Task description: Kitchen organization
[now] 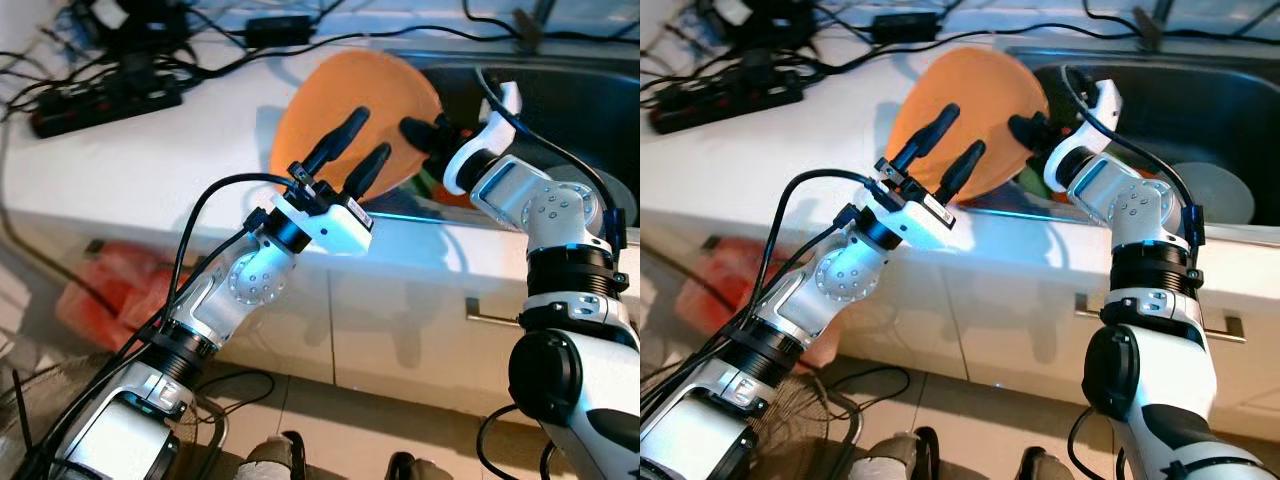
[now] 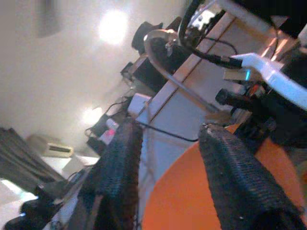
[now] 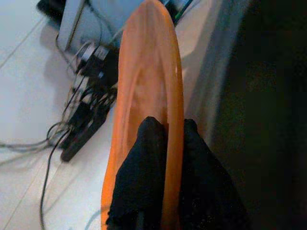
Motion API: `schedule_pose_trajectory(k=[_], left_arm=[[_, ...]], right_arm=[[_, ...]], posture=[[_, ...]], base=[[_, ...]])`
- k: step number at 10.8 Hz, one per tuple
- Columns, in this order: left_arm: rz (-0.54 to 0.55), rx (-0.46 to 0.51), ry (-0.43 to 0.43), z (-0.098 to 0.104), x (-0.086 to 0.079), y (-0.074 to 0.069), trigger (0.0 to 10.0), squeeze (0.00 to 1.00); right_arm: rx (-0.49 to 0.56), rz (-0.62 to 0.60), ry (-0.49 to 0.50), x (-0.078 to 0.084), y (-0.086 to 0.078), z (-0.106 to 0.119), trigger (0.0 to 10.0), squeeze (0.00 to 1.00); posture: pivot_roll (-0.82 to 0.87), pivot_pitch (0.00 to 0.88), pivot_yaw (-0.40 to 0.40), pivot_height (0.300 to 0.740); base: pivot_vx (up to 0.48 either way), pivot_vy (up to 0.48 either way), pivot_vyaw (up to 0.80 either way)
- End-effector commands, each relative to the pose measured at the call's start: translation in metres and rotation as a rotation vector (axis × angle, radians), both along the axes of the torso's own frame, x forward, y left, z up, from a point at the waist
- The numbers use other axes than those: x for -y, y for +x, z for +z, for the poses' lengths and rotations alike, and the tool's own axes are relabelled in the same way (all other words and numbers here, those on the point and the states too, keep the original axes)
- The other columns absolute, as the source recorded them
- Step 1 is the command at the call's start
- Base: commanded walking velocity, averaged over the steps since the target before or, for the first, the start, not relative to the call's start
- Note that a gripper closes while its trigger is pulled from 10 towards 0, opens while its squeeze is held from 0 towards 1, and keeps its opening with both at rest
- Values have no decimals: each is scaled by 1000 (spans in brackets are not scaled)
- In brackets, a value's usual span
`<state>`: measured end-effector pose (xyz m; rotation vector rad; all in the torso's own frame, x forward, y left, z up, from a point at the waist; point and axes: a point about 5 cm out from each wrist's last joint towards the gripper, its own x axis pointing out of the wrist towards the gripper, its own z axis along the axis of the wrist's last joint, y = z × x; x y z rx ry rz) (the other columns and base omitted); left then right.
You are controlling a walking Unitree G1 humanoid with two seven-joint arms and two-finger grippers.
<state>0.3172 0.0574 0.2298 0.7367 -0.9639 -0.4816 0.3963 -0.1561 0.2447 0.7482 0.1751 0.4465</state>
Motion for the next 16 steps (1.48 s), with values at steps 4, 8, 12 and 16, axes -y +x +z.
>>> schedule_pose_trajectory(k=[4,8,12,16], left_arm=[[-25,-78,-42,5,-8,-7,10000,1000],[18,-235,-76,-9,-28,-11,10000,1000],[86,-405,-149,-21,-56,-9,10000,1000],[99,-467,-197,-21,-59,-9,10000,1000]], right_arm=[[31,-230,72,19,15,10,0,0],[47,-477,38,54,18,3,0,0],[13,-629,-72,79,15,-11,0,0],[-45,-709,-217,98,9,-26,0,0]], posture=[[73,153,89,740],[85,154,88,740],[88,151,84,740],[90,150,83,740]], base=[[0,0,0],[0,0,0],[0,0,0],[0,0,0]])
